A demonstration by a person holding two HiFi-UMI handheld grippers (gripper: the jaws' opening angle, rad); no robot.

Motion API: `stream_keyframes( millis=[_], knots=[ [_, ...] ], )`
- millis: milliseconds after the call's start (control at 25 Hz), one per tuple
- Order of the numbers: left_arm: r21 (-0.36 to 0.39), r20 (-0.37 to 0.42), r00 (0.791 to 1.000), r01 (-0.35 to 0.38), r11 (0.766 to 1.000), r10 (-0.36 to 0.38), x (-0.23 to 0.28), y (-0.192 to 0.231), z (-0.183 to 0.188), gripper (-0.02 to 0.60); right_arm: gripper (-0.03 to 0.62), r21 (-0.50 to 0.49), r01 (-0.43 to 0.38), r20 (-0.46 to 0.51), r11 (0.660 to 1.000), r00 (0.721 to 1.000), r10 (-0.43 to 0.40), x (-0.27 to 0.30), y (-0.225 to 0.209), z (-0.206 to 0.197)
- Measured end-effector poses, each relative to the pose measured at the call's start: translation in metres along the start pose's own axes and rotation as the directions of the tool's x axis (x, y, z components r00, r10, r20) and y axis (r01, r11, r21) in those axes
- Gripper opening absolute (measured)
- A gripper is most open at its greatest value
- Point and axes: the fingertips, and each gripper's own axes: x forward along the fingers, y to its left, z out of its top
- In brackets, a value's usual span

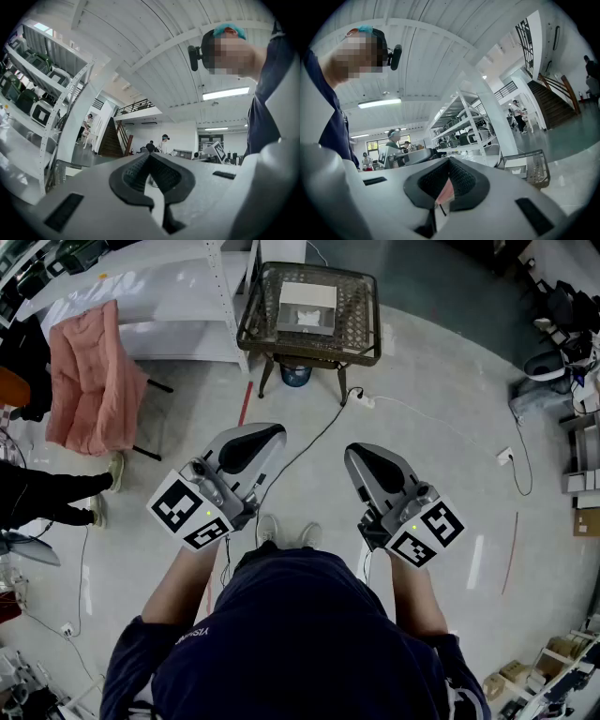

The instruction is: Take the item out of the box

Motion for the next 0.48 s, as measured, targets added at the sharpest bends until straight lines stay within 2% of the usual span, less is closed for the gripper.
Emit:
stream_keyframes(
  millis=[280,480],
  knots=[
    [-0.002,-0.003,1.0,-0.011,1.0,0.011,0.011,-0.01,-0.007,0.005,0.023,0.009,-0.002,0.001,1.0,1.0,0.002,-0.015,-0.009,-0.001],
    [0.005,0.001,1.0,-0.03,1.0,0.03,0.021,-0.018,-0.012,0.005,0.025,0.046,0.018,0.041,0.999,0.999,-0.02,-0.031,-0.026,0.005]
  ],
)
